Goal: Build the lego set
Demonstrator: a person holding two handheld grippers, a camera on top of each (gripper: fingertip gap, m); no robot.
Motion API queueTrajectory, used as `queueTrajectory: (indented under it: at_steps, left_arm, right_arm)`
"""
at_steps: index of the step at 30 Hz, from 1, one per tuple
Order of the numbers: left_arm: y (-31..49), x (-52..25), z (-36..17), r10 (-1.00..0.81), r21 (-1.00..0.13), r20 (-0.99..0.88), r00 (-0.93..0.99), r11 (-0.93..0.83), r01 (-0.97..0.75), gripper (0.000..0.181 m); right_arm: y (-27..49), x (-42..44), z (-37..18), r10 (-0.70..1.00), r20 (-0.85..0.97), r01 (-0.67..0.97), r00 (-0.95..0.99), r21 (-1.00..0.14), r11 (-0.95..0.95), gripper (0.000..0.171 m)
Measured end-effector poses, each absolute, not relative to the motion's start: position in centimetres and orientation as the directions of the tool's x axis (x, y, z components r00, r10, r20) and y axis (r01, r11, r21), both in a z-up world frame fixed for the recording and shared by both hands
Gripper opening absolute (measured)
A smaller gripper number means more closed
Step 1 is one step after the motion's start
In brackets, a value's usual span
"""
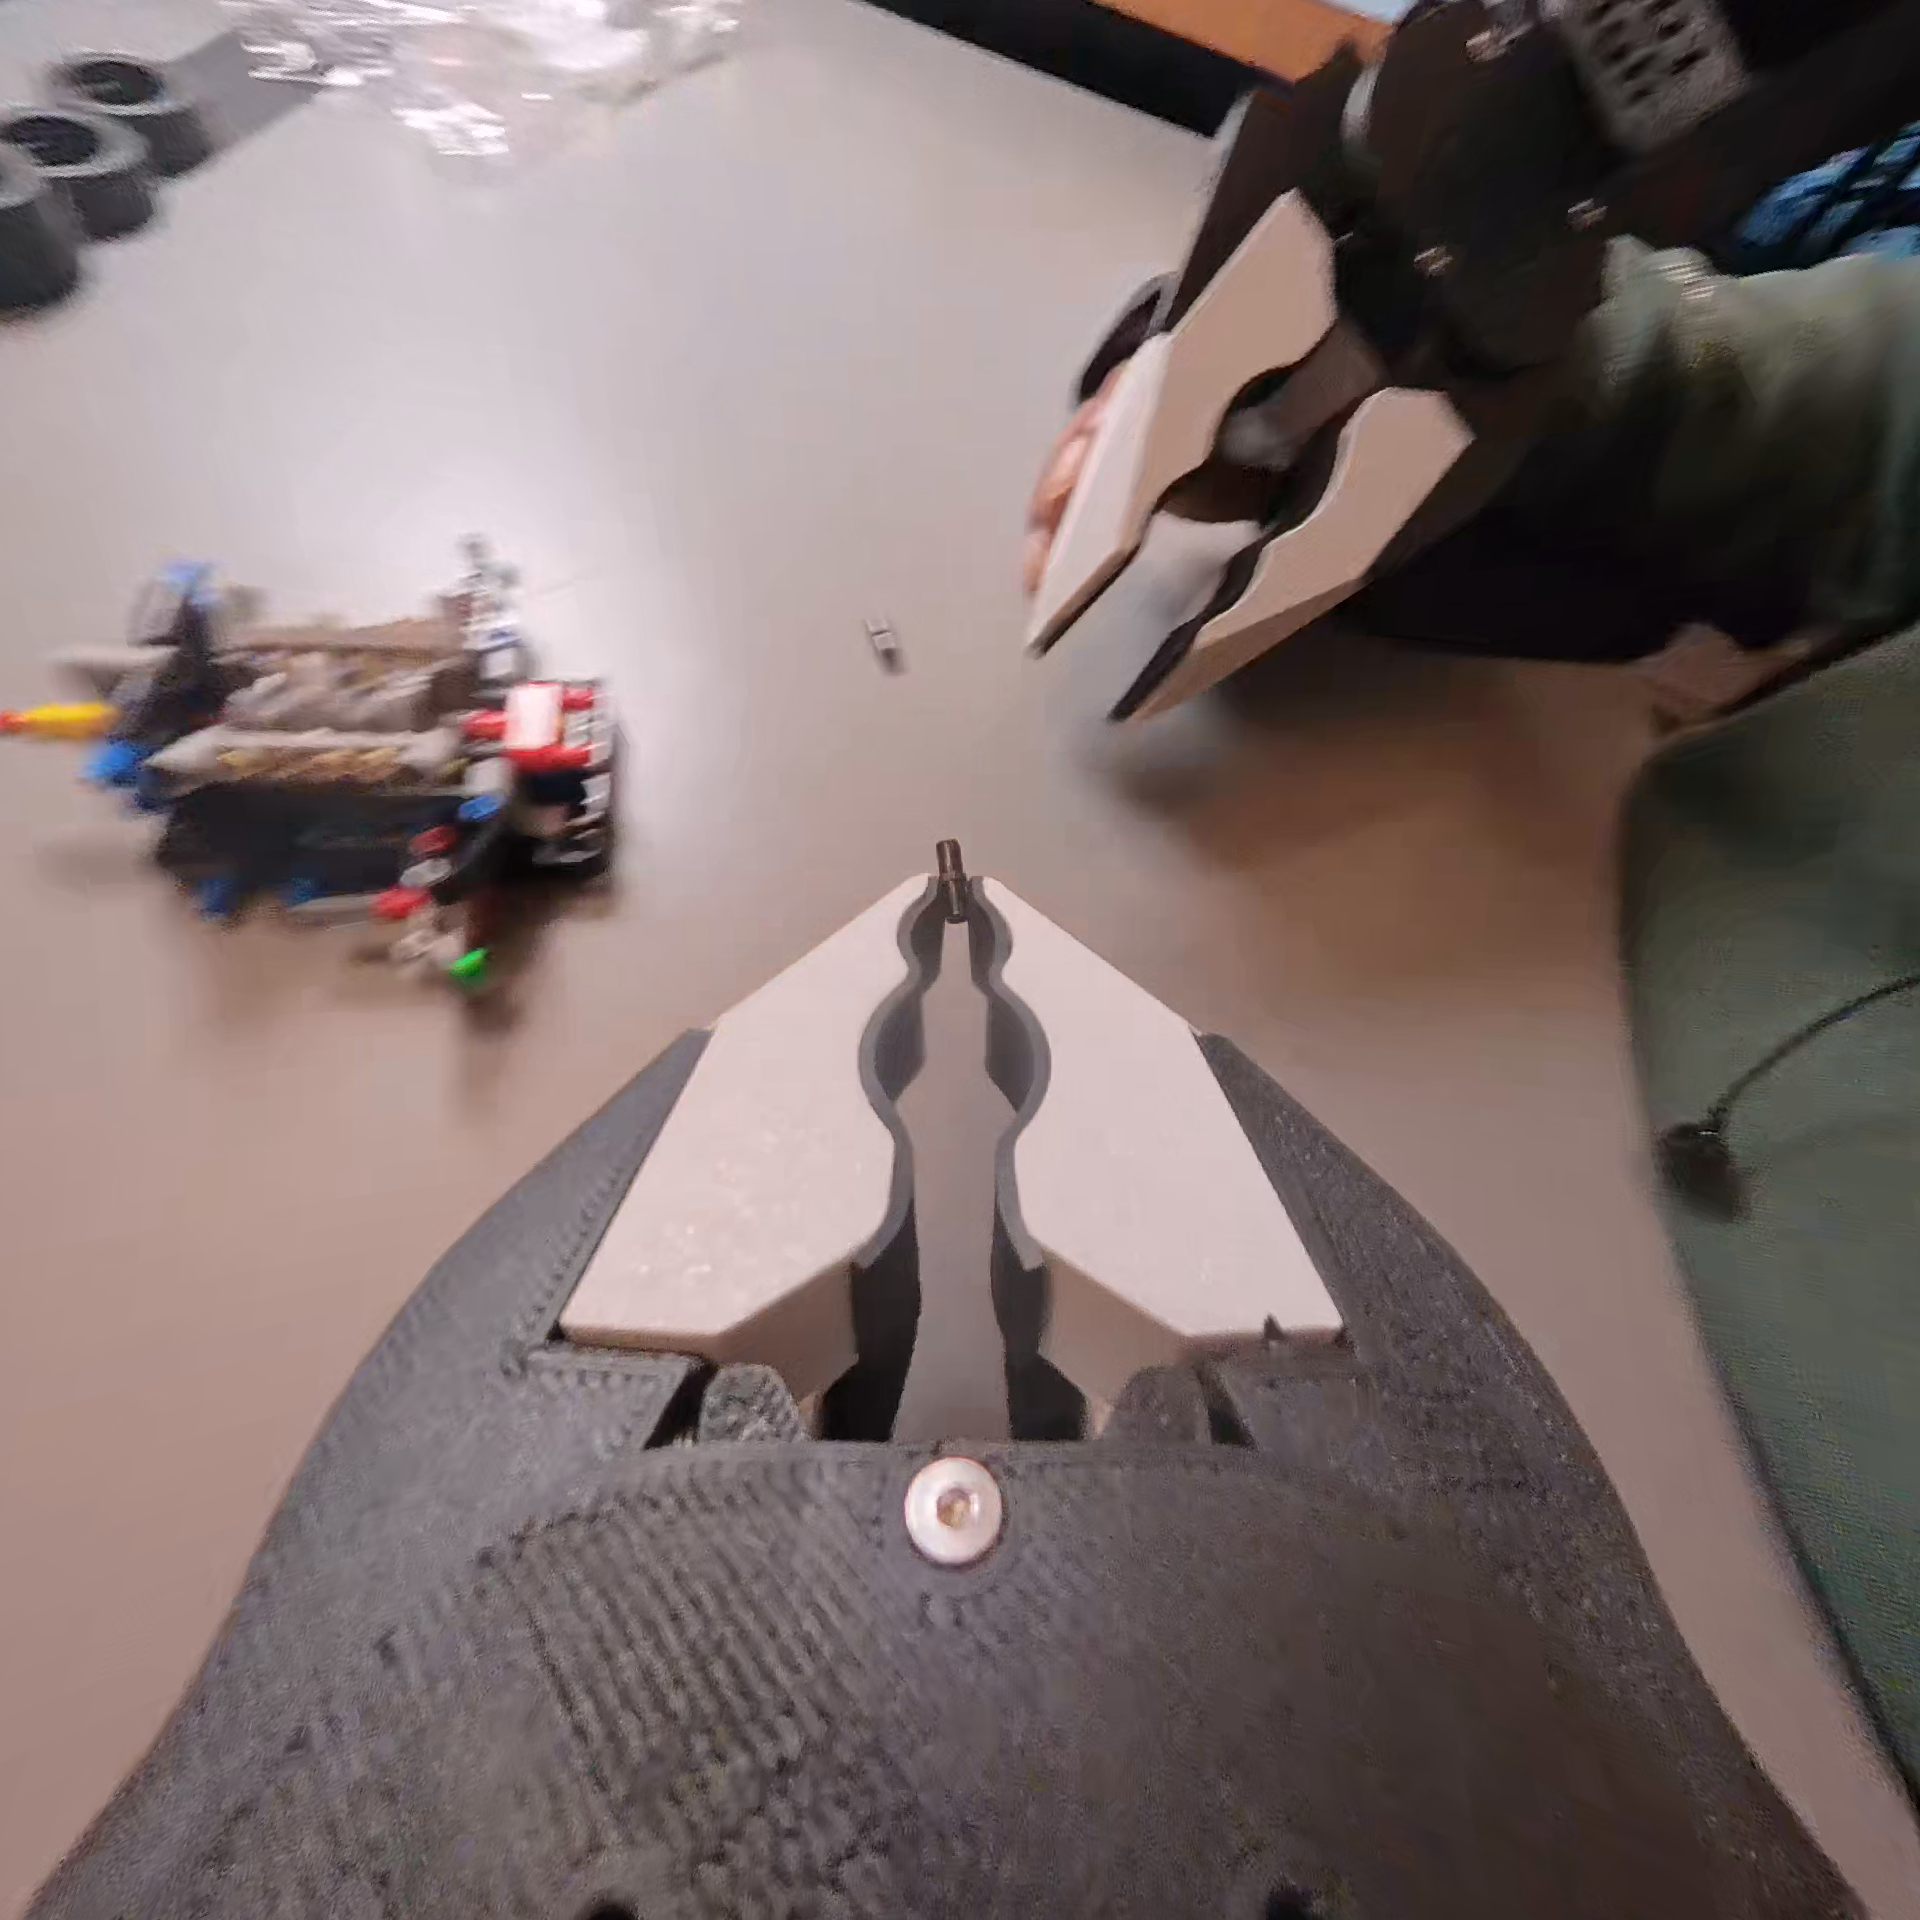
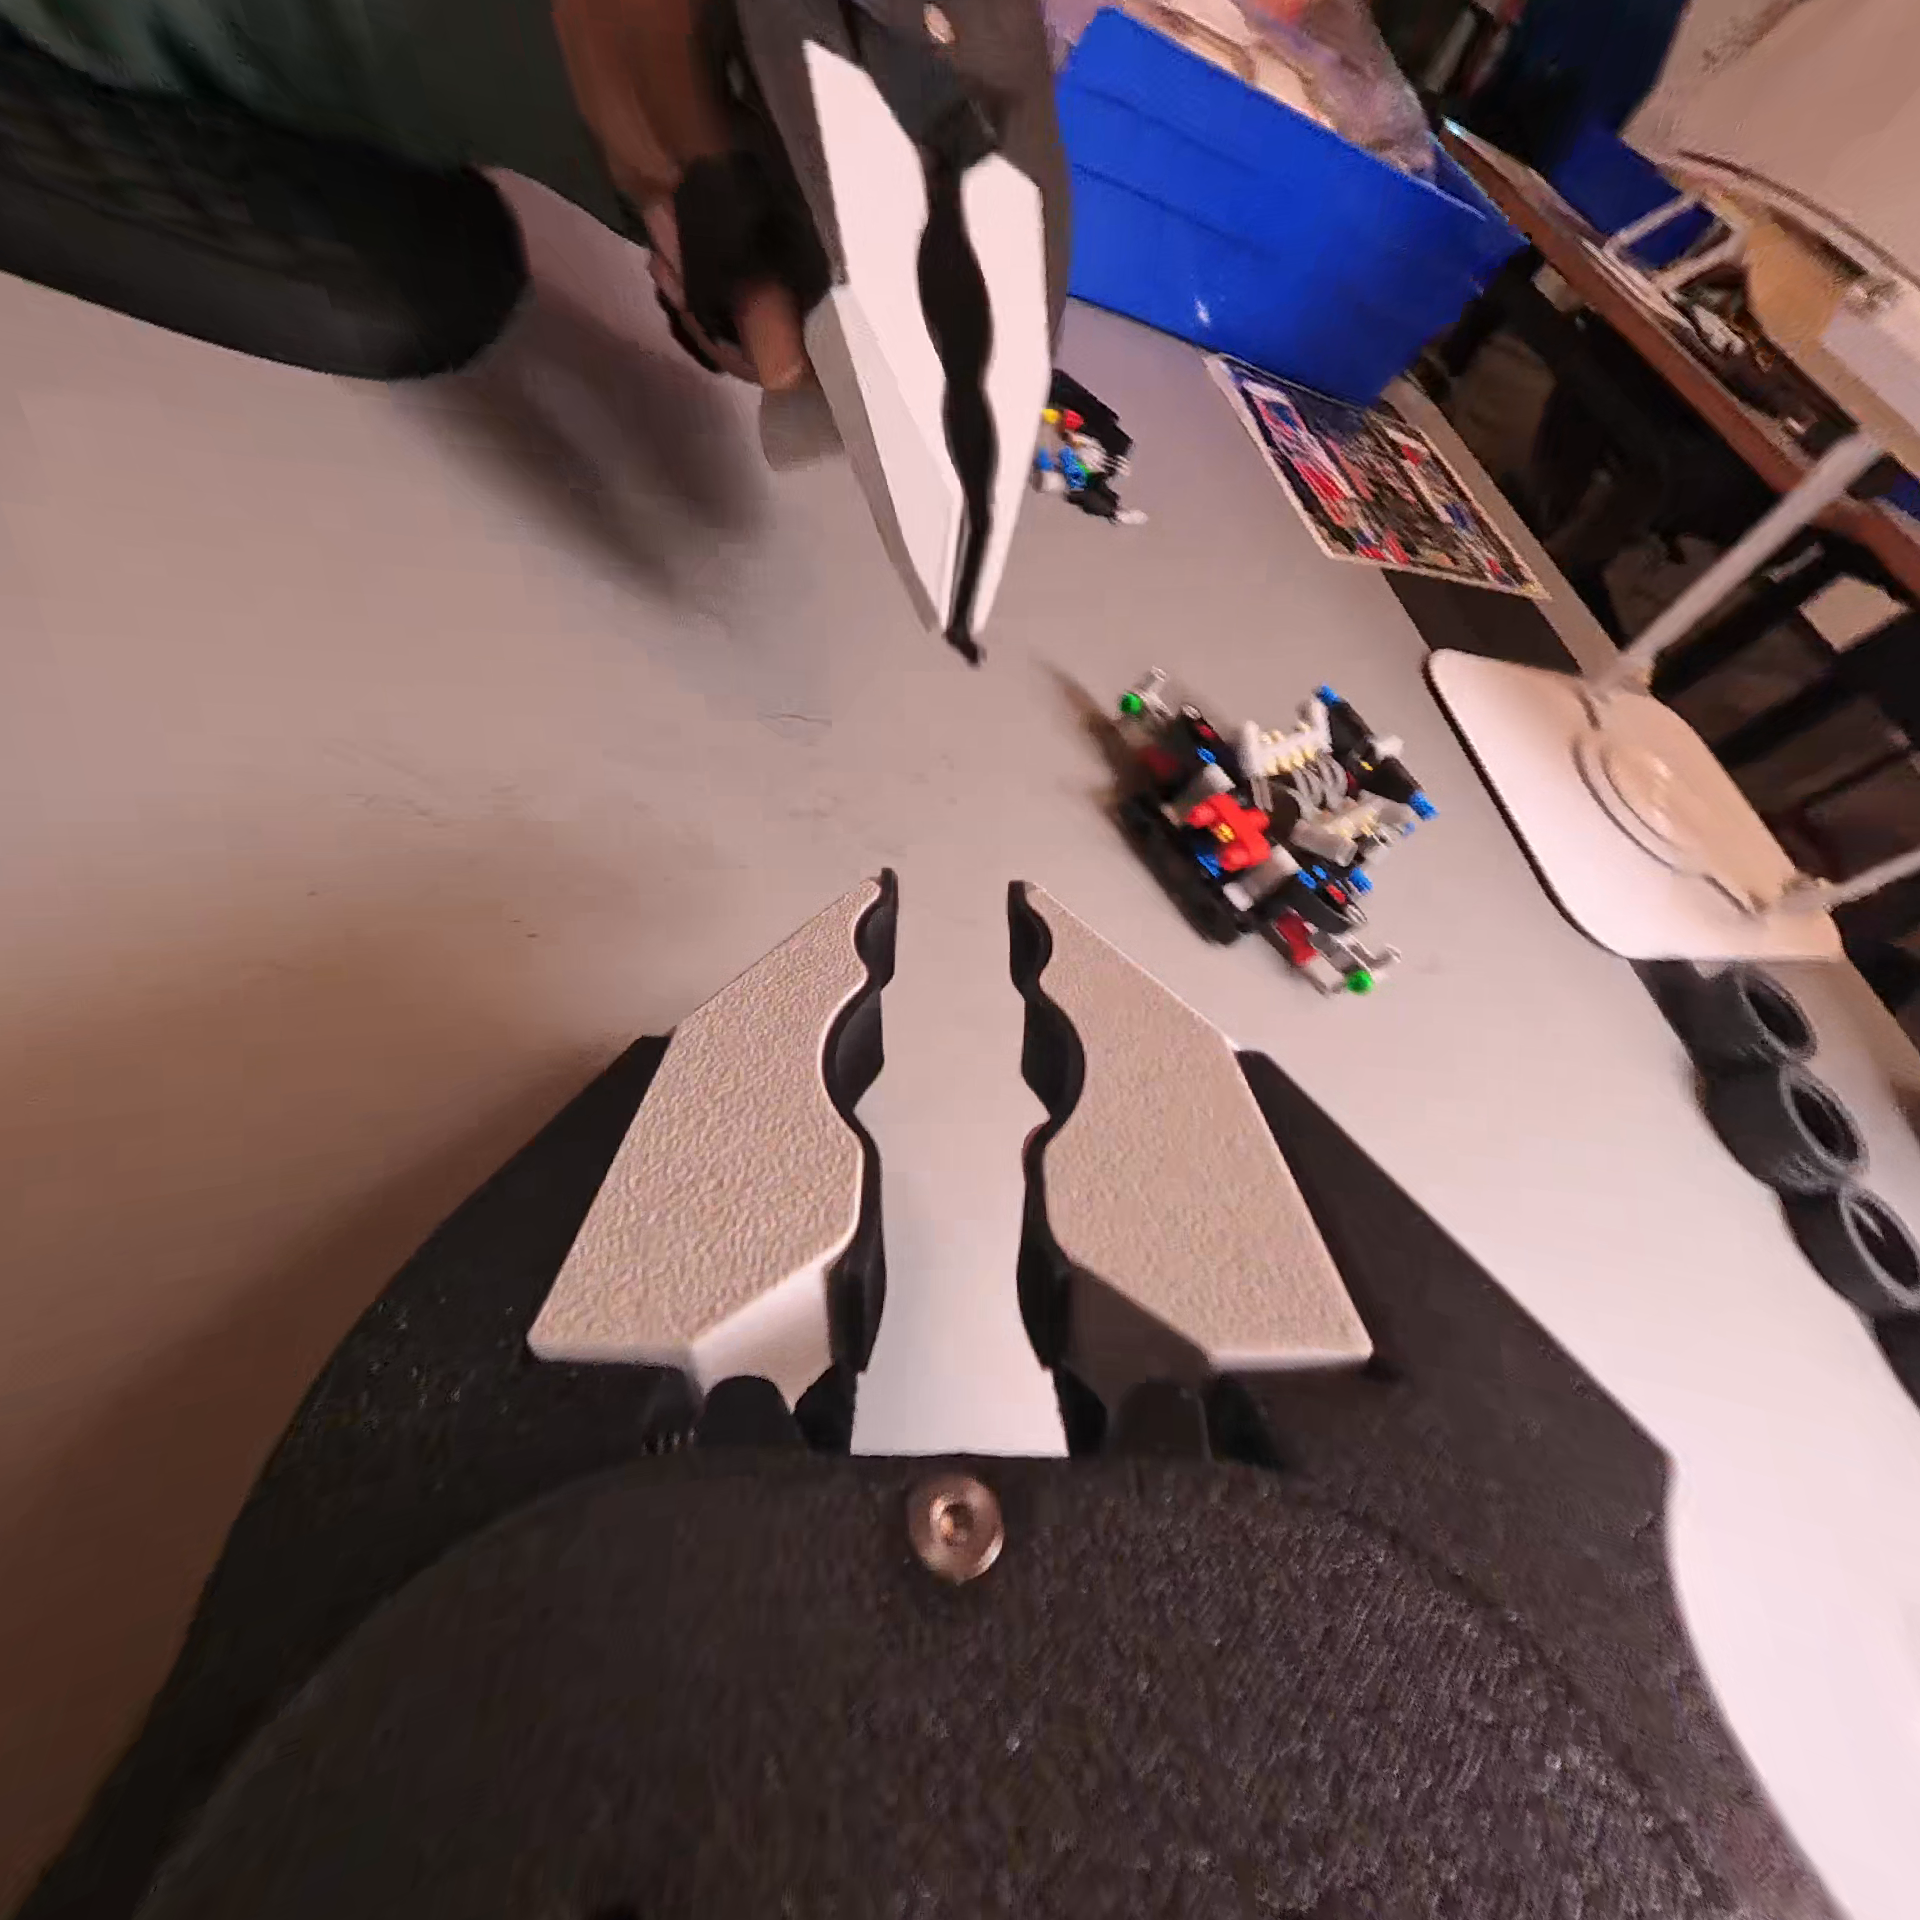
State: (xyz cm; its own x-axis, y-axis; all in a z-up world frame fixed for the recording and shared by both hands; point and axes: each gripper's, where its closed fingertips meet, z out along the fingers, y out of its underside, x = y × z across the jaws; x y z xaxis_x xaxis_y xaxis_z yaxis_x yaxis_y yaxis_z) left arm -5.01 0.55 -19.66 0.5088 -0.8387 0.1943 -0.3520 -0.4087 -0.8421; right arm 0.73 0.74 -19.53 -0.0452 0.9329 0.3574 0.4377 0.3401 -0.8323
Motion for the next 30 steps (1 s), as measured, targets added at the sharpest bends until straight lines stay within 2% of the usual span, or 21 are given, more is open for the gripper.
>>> queueTrajectory:
  at_steps: [1,6,10,13,15,16,19,24,30]
  left_arm:
    - [-0.3,-3.4,-19.5,-0.861,-0.844,0.227,0.455,-0.407,-0.349,0.003]
    - [-1.9,0.4,-20.4,-0.899,-0.824,0.263,0.350,-0.398,-0.404,0.002]
    - [-2.3,0.8,-21.0,-0.899,-0.811,0.274,0.341,-0.406,-0.420,0.002]
    - [-2.2,0.8,-21.0,-0.895,-0.813,0.281,0.347,-0.414,-0.409,0.002]
    - [-1.6,0.7,-20.8,-0.880,-0.820,0.287,0.379,-0.430,-0.377,0.006]
    - [-1.1,0.4,-20.7,-0.871,-0.825,0.286,0.400,-0.436,-0.360,0.016]
    - [0.5,-1.2,-19.7,-0.835,-0.851,0.271,0.479,-0.440,-0.286,0.029]
    - [3.0,-5.0,-18.8,-0.739,-0.873,0.242,0.628,-0.449,-0.192,0.030]
    - [3.9,-7.5,-18.4,-0.683,-0.887,0.207,0.701,-0.433,-0.160,0.031]
  right_arm:
    - [0.1,0.5,-19.8,0.925,0.372,0.435,-0.075,-0.823,0.366,0.019]
    - [-2.2,-0.2,-21.0,0.867,0.463,0.432,-0.182,-0.754,0.494,0.019]
    - [-2.3,-0.1,-21.3,0.846,0.499,0.439,-0.190,-0.727,0.527,0.004]
    - [-2.2,-0.1,-21.4,0.857,0.477,0.445,-0.195,-0.736,0.510,0.003]
    - [-1.5,0.1,-21.3,0.879,0.447,0.467,-0.167,-0.750,0.469,0.002]
    - [-0.5,0.5,-21.5,0.894,0.429,0.509,-0.131,-0.745,0.432,0.002]
    - [3.9,3.0,-22.9,0.911,0.413,0.676,0.011,-0.674,0.298,0.002]
    - [7.3,6.1,-23.6,0.932,0.306,0.753,0.195,-0.656,0.057,0.003]
    - [7.8,6.2,-24.4,0.923,0.296,0.773,0.247,-0.634,-0.003,0.003]
